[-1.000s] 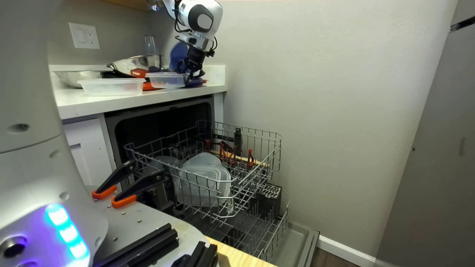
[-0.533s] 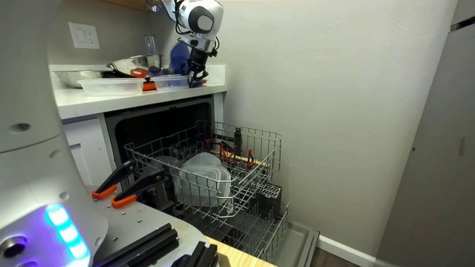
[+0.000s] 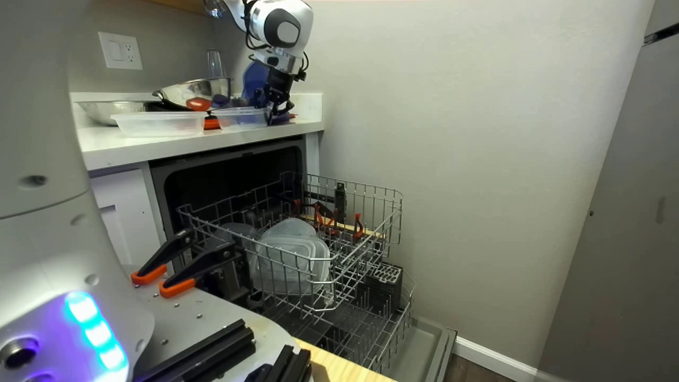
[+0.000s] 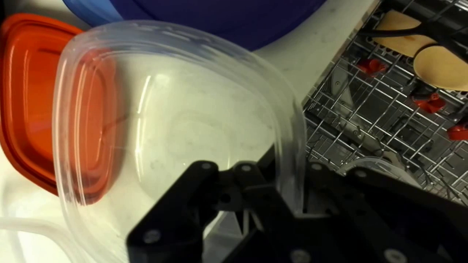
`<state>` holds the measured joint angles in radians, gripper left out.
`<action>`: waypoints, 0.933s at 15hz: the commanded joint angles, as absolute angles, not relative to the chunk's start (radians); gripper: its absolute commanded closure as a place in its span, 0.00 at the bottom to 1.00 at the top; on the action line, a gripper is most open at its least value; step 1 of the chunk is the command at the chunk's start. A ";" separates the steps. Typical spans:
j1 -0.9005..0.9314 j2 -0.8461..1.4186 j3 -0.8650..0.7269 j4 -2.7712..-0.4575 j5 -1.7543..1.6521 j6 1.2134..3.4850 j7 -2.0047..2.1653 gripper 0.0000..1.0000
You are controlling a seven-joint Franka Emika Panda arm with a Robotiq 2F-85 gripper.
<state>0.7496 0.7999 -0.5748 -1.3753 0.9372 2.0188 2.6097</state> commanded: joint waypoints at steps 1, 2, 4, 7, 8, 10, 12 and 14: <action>0.783 0.796 -0.600 -1.404 0.954 2.051 2.610 0.99; 0.785 0.797 -0.603 -1.405 0.959 2.050 2.610 0.69; 0.790 0.801 -0.610 -1.406 0.969 2.048 2.610 0.74; 0.801 0.813 -0.624 -1.407 0.992 2.044 2.610 0.56; 0.803 0.815 -0.627 -1.407 0.999 2.042 2.610 0.50; 0.808 0.820 -0.633 -1.407 1.014 2.041 2.610 0.38; 0.809 0.820 -0.638 -1.407 1.027 2.043 2.610 0.25; 0.814 0.815 -0.649 -1.411 1.036 2.046 2.610 0.12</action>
